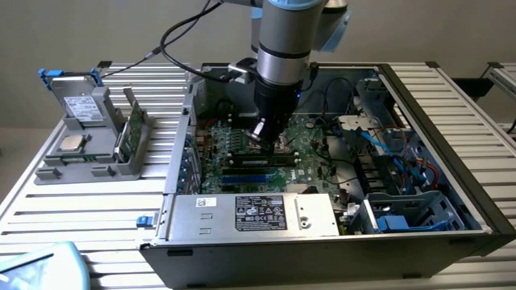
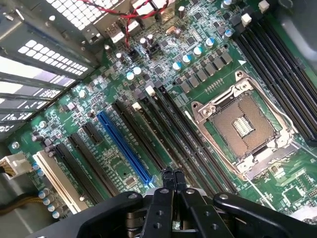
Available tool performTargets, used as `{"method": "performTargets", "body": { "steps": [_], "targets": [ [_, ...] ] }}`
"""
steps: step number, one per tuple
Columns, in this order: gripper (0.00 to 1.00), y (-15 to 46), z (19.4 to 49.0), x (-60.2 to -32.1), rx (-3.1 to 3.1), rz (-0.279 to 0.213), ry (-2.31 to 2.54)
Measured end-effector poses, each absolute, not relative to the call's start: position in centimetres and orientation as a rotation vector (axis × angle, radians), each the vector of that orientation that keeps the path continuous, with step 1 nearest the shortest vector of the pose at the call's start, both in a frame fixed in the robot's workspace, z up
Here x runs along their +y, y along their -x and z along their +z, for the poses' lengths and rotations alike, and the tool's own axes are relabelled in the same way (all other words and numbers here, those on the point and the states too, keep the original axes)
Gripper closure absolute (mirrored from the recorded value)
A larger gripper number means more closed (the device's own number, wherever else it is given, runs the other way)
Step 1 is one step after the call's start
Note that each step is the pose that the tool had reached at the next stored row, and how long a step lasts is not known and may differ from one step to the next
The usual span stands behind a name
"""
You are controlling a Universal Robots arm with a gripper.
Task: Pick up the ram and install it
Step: 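Press down the ram until it locks into place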
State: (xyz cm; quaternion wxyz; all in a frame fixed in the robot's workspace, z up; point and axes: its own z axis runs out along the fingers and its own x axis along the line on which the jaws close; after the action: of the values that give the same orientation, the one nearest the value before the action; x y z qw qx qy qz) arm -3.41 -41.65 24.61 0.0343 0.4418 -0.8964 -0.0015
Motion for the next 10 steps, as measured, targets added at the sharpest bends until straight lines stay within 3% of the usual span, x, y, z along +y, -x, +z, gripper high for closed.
{"method": "performTargets", "body": {
  "steps": [10],
  "targets": [
    [0.89, 3.41, 24.61, -41.65, -2.831, -0.011, -1.196]
  ]
}}
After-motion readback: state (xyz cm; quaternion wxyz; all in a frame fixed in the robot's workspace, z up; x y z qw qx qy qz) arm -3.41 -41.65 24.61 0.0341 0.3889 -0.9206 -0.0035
